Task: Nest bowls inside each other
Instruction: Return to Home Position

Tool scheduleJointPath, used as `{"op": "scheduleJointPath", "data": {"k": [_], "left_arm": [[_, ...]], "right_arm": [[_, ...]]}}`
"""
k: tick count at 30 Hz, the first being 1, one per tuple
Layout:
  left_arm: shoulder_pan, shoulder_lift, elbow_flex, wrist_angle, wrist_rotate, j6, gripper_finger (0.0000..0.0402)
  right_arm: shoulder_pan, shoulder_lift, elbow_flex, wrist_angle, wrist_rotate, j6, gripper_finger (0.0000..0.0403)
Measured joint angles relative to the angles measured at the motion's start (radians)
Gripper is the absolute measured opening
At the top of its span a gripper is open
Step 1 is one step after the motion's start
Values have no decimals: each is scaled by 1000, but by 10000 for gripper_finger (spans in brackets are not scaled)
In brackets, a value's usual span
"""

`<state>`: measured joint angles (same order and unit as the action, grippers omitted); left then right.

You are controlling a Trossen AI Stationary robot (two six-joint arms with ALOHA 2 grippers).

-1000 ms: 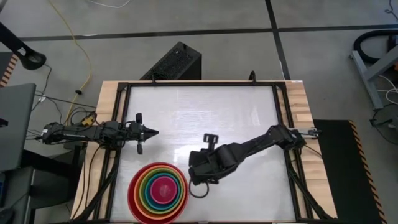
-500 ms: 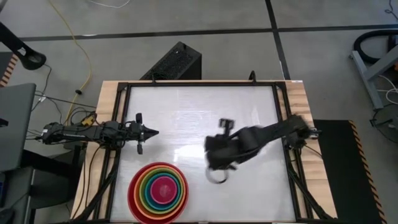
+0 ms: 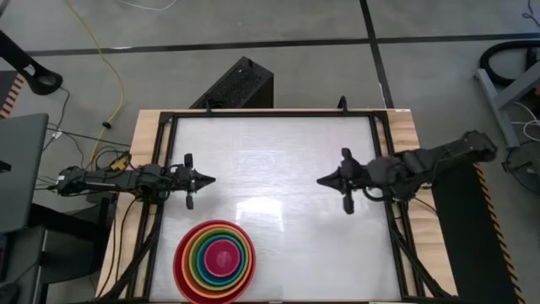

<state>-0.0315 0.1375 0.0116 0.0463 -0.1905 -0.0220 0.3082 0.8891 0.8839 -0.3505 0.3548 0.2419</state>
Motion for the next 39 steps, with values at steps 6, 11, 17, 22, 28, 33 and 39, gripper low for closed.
{"op": "scheduleJointPath", "data": {"k": [6,11,17,22,28,33,39], "left_arm": [[0,0,0,0,0,0,0],[0,0,0,0,0,0,0],[0,0,0,0,0,0,0],[0,0,0,0,0,0,0],[0,0,0,0,0,0,0],[0,0,0,0,0,0,0],[0,0,0,0,0,0,0]], "right_arm": [[-32,-251,-359,300,-106,-32,9],[-36,-460,-558,416,-148,-105,8],[-44,-694,-695,451,-147,-111,8],[-71,-850,-813,464,-147,-142,8],[-169,-877,-876,461,-289,-42,8],[-257,-858,-876,454,-432,-7,8],[-312,-857,-876,376,-366,1,11]]}}
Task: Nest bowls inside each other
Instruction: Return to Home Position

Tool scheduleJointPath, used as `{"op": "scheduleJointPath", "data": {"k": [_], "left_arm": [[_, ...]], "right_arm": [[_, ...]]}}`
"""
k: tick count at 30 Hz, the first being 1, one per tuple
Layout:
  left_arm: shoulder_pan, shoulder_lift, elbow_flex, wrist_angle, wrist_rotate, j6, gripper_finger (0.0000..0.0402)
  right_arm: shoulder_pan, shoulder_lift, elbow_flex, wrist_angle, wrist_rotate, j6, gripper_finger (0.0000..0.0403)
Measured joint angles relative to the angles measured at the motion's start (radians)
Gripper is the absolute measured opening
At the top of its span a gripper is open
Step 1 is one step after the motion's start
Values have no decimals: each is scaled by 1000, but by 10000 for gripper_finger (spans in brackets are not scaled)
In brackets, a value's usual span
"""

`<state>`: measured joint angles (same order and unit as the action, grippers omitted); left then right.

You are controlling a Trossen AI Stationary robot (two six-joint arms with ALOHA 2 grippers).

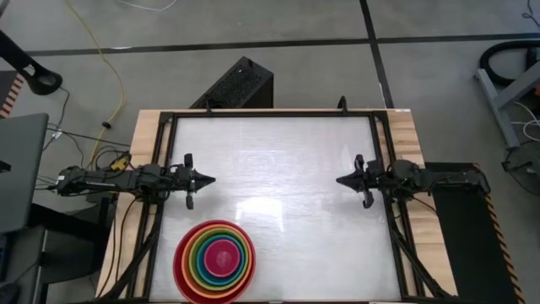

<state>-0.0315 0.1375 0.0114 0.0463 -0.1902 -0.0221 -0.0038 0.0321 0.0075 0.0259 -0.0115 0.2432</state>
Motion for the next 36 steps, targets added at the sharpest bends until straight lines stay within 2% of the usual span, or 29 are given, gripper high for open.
{"op": "scheduleJointPath", "data": {"k": [9,36], "left_arm": [[0,0,0,0,0,0,0],[0,0,0,0,0,0,0]], "right_arm": [[-18,0,0,-4,14,3,35],[-18,0,-2,-10,13,0,33]]}}
